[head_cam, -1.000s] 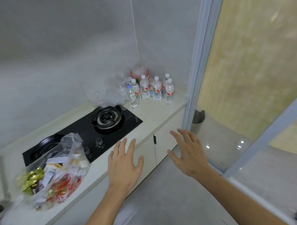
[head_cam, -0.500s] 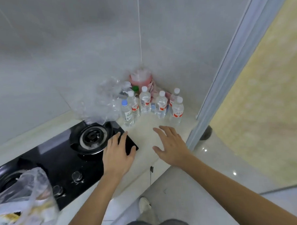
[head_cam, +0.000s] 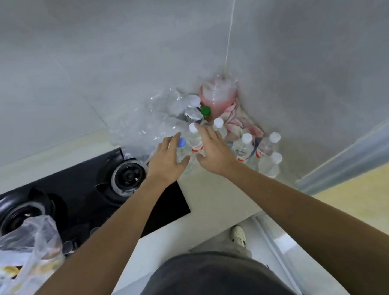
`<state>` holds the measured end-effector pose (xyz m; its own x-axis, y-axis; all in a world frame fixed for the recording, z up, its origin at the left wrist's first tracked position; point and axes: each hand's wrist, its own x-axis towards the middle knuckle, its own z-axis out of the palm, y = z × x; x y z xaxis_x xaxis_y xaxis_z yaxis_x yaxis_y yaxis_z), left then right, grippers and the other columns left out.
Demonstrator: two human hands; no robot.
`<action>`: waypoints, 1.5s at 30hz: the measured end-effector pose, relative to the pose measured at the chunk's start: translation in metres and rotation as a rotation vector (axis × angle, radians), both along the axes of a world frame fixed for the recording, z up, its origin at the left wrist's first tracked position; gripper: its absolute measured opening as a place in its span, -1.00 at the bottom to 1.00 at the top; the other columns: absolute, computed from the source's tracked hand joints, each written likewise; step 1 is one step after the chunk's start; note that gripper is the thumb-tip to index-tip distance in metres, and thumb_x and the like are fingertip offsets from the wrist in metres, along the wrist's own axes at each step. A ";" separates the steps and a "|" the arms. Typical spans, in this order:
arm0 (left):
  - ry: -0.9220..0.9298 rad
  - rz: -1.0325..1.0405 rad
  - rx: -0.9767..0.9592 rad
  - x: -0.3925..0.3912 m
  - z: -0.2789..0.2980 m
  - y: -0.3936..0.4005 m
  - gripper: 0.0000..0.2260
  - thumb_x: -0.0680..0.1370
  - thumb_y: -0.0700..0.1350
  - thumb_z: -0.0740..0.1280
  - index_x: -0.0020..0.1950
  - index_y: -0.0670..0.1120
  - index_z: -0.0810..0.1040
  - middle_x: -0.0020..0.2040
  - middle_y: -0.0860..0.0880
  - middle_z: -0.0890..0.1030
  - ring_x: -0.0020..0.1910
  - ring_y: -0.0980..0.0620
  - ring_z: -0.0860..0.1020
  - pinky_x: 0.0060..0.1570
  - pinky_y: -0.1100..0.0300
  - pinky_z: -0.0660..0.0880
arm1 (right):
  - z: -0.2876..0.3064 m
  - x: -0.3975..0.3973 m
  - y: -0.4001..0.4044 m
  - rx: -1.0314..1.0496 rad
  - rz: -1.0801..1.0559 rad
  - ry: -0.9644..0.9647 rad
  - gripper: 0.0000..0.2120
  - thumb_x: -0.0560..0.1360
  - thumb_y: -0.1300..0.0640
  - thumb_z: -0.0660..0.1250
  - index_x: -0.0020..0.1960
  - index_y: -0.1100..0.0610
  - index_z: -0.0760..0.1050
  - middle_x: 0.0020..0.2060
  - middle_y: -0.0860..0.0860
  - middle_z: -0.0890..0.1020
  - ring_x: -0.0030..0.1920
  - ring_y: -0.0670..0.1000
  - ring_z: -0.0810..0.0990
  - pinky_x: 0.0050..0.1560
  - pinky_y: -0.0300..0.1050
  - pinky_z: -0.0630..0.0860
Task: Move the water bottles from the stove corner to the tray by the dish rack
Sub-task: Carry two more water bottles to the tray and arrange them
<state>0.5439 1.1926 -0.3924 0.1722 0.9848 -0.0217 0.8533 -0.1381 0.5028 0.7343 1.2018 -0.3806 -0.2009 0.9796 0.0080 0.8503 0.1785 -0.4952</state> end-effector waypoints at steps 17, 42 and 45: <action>-0.425 0.355 -0.260 0.028 -0.048 0.030 -0.58 0.54 -0.14 0.49 0.33 0.00 0.41 0.18 0.05 0.57 0.12 -0.01 0.57 -0.08 0.29 0.40 | -0.049 -0.002 0.089 -0.149 0.181 0.227 -0.05 0.41 0.20 0.52 0.65 0.03 0.08 0.41 0.10 0.42 0.33 0.18 0.49 0.19 0.07 0.52; -0.369 0.107 -0.276 0.010 -0.053 -0.057 -0.64 0.59 -0.02 0.47 0.29 0.15 0.39 0.17 0.24 0.50 0.11 0.03 0.56 0.14 -0.07 0.58 | -0.036 0.051 0.007 -0.165 0.412 0.036 -0.28 0.39 -0.22 0.53 0.36 0.03 0.27 0.21 0.07 0.58 0.17 0.13 0.57 0.03 0.01 0.47; -0.378 0.096 -0.302 0.015 -0.053 -0.081 -0.63 0.60 -0.01 0.46 0.32 0.17 0.39 0.19 0.24 0.49 0.06 0.04 0.59 0.09 -0.05 0.61 | -0.036 0.064 -0.019 -0.189 0.414 0.055 -0.32 0.43 0.08 0.62 0.40 0.03 0.31 0.28 0.03 0.57 0.25 0.08 0.56 0.20 0.00 0.53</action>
<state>0.5586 1.1119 -0.4451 0.1318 0.9560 -0.2619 0.6050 0.1317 0.7853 0.7985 1.1830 -0.4163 -0.5801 0.8021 -0.1421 0.6982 0.3998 -0.5939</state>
